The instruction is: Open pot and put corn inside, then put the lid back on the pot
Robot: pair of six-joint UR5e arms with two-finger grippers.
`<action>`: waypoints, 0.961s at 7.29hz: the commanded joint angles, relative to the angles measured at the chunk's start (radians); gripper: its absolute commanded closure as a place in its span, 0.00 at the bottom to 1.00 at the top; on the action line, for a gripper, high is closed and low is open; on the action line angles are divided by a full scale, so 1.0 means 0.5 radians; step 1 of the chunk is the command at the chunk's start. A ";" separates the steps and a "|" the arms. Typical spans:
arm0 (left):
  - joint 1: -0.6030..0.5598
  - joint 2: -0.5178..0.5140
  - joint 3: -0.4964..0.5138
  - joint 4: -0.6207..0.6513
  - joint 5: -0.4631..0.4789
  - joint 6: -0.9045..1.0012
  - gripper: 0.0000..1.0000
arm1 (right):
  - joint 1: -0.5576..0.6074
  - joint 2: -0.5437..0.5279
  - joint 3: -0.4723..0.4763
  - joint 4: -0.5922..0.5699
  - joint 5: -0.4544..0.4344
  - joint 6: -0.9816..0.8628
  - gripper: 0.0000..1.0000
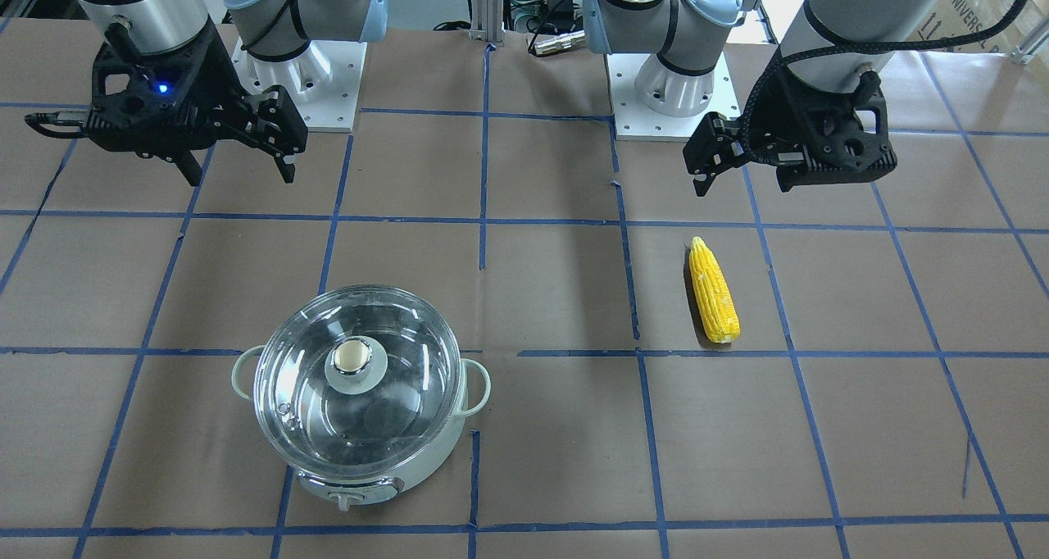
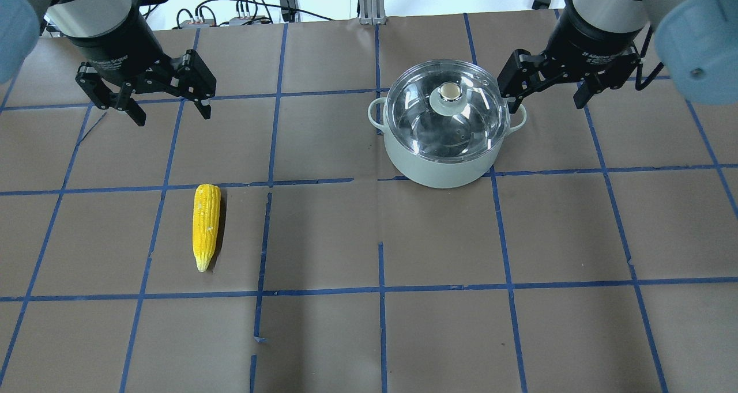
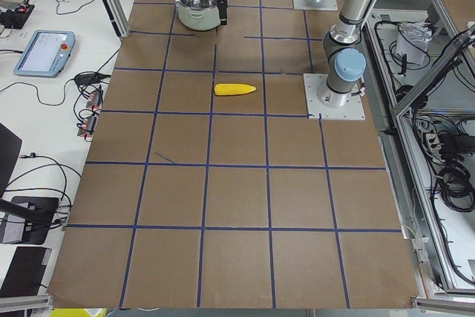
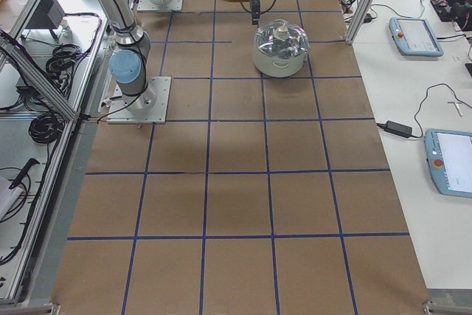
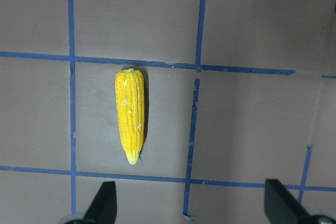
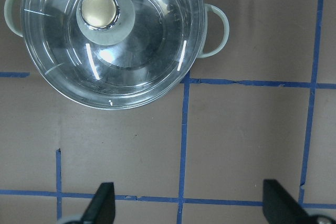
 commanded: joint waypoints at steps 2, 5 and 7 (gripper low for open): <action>0.000 0.008 0.001 0.008 0.000 -0.006 0.00 | 0.000 0.000 0.011 -0.001 0.000 -0.004 0.00; 0.003 0.032 0.002 0.008 0.000 -0.003 0.00 | 0.000 0.006 0.008 -0.004 0.000 -0.004 0.00; -0.006 0.005 0.001 0.008 -0.043 -0.018 0.00 | 0.058 0.176 -0.072 -0.193 0.000 0.012 0.00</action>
